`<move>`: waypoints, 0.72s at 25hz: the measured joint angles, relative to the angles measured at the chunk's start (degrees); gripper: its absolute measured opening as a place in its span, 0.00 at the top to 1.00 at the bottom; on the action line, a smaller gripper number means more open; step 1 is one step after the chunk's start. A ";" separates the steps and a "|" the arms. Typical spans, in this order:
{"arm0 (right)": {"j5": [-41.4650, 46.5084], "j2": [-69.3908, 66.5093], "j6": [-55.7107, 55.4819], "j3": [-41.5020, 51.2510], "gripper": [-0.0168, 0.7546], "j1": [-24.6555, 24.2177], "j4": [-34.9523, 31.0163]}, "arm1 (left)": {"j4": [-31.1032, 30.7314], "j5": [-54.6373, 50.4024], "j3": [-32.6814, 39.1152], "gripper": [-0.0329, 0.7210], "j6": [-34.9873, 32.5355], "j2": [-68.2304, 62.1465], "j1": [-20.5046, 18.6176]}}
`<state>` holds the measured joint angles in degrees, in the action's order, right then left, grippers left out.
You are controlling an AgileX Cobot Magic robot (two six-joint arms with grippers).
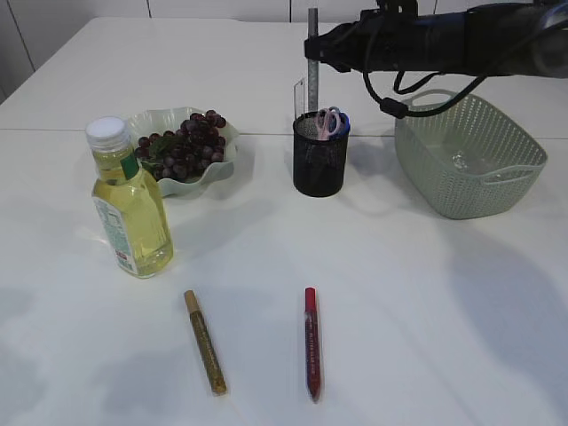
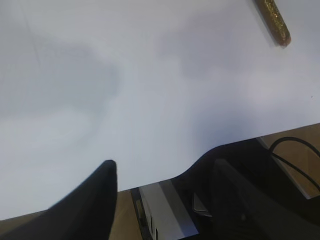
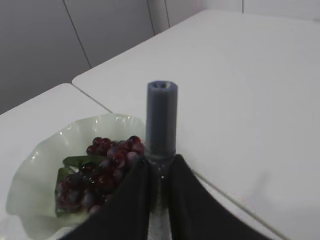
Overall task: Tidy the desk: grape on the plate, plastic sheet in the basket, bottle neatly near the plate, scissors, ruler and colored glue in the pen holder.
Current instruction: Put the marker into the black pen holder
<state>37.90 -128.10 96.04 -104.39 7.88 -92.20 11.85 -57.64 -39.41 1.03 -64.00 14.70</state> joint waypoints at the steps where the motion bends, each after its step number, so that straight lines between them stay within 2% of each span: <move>1: -0.52 -0.21 2.41 0.00 0.86 0.00 -2.00 | 0.10 0.11 0.00 0.38 0.00 0.00 0.00; 5: -1.21 -1.43 6.47 -0.21 0.86 0.00 -5.69 | 0.10 0.55 0.00 0.38 0.00 0.00 0.00; 12: -0.75 -4.24 6.93 -0.21 0.84 -0.10 -5.90 | 0.20 1.23 0.00 0.38 0.00 0.00 0.00; 14: -0.64 -4.37 6.93 -0.21 0.80 -0.10 -5.90 | 0.20 1.23 0.00 0.38 0.00 0.00 0.00; 18: -0.41 -4.37 6.93 -0.21 0.64 -0.10 -5.90 | 0.20 1.32 0.00 0.38 0.00 0.00 0.00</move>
<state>37.49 -132.46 102.98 -104.60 7.78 -98.10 12.05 -56.32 -39.41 1.03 -64.00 14.70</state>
